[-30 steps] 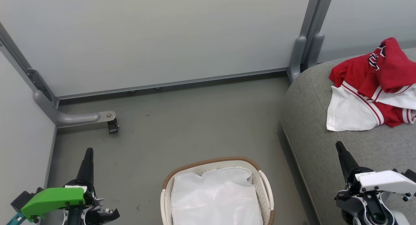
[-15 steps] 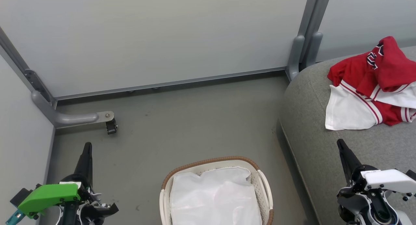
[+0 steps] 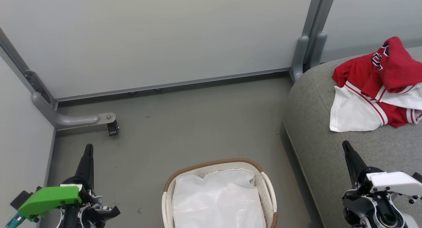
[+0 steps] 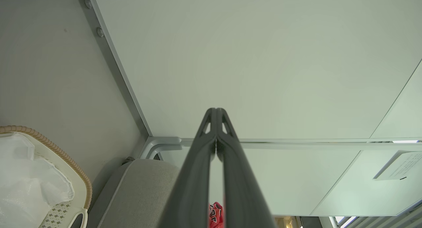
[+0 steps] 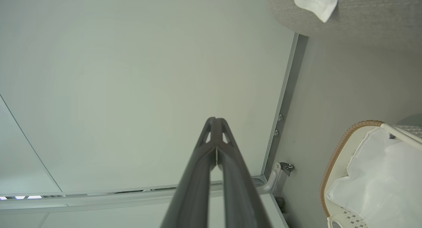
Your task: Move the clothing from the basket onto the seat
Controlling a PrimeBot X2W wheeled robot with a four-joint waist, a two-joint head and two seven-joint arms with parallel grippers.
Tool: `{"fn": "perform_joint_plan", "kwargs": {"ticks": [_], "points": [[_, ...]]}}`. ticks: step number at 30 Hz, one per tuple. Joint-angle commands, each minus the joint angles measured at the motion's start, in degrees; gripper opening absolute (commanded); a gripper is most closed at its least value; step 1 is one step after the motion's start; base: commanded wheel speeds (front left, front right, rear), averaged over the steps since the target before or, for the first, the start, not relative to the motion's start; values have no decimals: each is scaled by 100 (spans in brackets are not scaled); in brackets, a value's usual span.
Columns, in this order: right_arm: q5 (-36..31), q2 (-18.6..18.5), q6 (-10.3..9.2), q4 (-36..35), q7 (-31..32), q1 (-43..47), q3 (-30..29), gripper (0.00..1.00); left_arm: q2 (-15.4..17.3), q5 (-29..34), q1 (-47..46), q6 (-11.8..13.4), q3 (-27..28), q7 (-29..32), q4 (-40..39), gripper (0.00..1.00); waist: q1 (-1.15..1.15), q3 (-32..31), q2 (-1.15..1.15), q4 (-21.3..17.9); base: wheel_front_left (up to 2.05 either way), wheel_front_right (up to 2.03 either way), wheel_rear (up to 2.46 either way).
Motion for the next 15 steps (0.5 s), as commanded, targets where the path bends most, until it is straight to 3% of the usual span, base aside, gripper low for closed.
{"fn": "perform_joint_plan", "kwargs": {"ticks": [1, 15], "points": [[-4, -7, 0, -9, 40, -47, -24, 0, 33, -18, -64, -34, 15, 22, -11, 0, 0, 0, 18, 0, 0, 0, 0], [-24, 3, 0, -7, 45, -49, -40, 0, 33, -18, -64, -34, 14, 21, -11, 0, 0, 0, 18, 0, 0, 0, 0]]}}
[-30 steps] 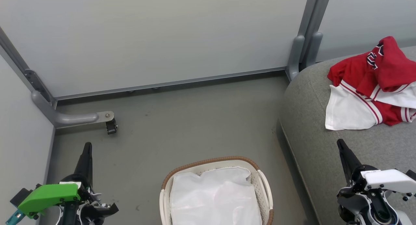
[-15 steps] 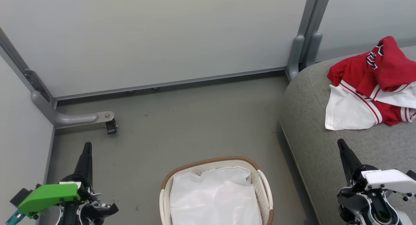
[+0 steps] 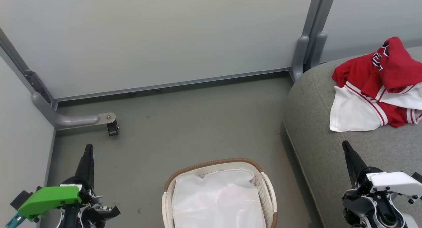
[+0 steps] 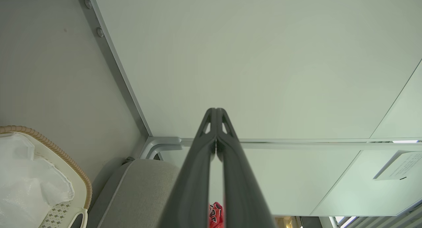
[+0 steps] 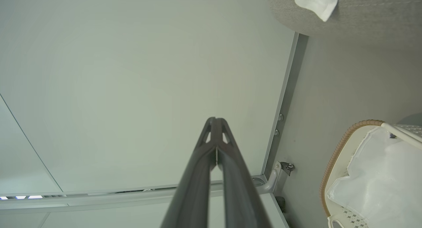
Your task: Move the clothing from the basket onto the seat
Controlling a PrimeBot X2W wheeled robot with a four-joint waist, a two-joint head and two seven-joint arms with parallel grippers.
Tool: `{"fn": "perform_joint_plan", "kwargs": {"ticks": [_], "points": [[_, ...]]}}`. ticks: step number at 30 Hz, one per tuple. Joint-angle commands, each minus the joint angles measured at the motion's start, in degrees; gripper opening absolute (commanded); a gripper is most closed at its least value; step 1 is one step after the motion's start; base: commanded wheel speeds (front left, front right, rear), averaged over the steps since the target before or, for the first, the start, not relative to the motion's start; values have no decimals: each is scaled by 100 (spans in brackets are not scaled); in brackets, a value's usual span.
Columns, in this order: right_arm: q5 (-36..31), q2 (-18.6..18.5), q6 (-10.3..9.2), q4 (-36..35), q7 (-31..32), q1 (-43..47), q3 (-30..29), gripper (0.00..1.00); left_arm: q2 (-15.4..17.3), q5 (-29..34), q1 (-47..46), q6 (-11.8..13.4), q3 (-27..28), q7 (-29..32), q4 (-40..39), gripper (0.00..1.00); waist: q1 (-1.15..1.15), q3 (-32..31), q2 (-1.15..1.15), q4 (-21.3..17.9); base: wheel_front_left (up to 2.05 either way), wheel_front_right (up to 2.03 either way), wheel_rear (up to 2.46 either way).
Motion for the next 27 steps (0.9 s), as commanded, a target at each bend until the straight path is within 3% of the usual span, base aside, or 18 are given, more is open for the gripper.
{"fn": "perform_joint_plan", "kwargs": {"ticks": [1, 27], "points": [[-18, -12, 0, -7, 12, -48, -21, 0, 33, -18, -64, -34, 14, 21, -10, 0, 0, 0, 18, 0, 0, 0, 0], [-40, 7, 0, -5, 44, -51, -45, 0, 33, -18, -64, -34, 13, 20, -11, 0, 0, 0, 18, 0, 0, 0, 0]]}}
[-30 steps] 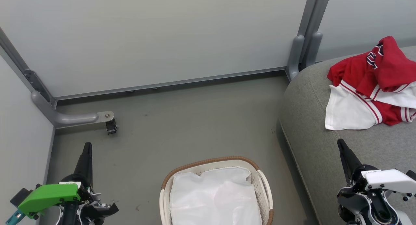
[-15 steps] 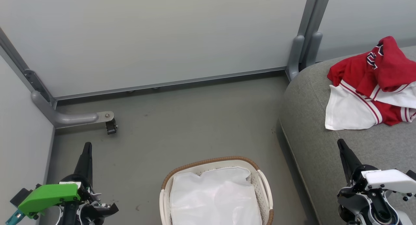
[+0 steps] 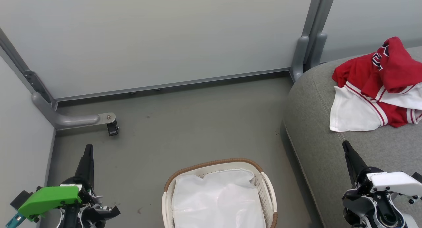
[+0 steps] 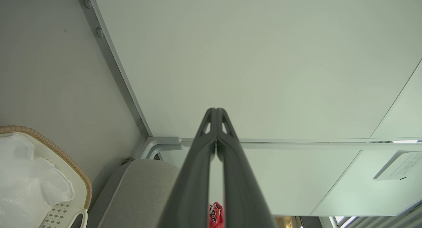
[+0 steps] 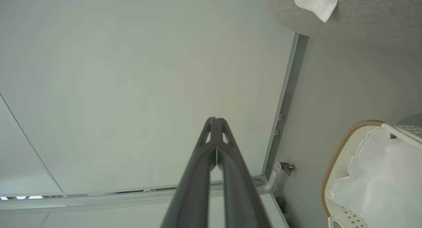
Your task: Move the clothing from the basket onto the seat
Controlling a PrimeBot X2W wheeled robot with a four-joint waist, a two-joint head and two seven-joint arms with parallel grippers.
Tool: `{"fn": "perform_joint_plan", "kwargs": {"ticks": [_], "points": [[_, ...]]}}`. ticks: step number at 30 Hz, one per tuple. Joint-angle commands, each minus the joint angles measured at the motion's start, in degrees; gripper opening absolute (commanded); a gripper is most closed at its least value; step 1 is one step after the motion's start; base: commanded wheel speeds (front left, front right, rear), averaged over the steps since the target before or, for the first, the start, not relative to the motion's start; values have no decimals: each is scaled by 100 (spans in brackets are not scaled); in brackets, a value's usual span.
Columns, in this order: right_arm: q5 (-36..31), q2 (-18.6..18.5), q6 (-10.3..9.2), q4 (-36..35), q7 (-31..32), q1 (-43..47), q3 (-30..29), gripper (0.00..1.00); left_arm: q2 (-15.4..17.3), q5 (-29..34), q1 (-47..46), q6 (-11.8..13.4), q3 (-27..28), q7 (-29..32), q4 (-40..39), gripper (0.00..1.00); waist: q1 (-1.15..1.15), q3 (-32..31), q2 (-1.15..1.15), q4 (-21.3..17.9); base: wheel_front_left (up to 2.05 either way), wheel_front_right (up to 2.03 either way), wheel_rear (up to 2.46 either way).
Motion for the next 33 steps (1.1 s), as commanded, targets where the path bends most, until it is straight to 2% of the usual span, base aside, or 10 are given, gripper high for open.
{"fn": "perform_joint_plan", "kwargs": {"ticks": [1, 33], "points": [[-20, -10, 0, -5, 29, -49, -17, 0, 33, -17, -64, -34, 13, 20, -11, 0, 0, 0, 18, 0, 0, 0, 0], [-39, 5, 0, -4, 42, -52, -39, 0, 33, -18, -64, -33, 13, 20, -10, 0, 0, 0, 18, 0, 0, 0, 0]]}}
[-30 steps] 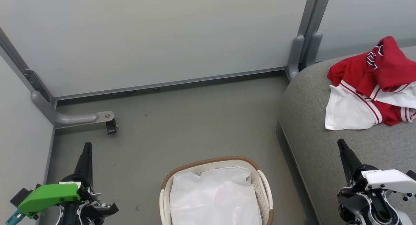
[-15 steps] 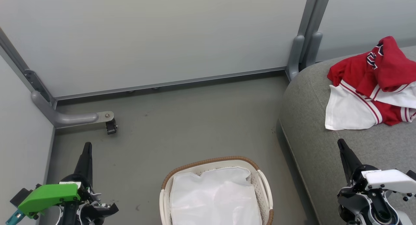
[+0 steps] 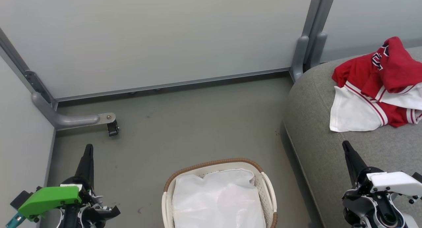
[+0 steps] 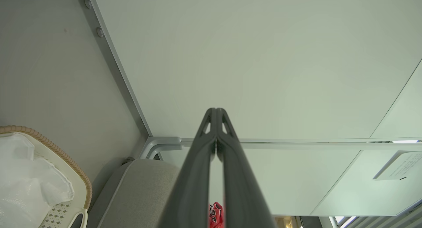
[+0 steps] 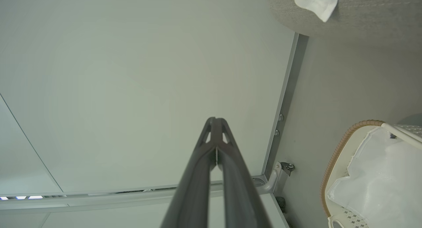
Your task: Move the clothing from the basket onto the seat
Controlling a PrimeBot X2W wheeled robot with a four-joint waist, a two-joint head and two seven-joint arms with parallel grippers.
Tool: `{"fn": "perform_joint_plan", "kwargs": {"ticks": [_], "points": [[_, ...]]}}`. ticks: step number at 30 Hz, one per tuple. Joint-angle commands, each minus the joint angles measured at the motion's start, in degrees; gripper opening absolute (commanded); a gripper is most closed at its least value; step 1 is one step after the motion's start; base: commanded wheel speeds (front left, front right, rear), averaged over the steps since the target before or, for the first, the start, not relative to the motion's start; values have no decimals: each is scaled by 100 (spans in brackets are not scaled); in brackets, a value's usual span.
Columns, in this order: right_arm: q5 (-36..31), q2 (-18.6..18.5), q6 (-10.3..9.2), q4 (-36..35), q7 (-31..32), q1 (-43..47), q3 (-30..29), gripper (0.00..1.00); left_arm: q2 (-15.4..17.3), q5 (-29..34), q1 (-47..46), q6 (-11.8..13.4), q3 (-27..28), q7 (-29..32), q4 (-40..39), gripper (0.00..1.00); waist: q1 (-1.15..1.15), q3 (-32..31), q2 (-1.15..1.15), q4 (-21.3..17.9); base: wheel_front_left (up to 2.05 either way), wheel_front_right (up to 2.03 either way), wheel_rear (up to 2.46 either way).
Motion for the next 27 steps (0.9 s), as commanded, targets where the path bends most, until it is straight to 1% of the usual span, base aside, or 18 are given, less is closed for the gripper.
{"fn": "perform_joint_plan", "kwargs": {"ticks": [1, 27], "points": [[-22, -10, 0, -5, 20, -51, -18, 0, 33, -18, -64, -33, 14, 20, -9, 0, 0, 0, 18, 0, 0, 0, 0], [-32, 0, 0, -4, 28, -52, -30, 0, 34, -18, -64, -33, 14, 19, -10, 0, 0, 0, 18, 0, 0, 0, 0]]}}
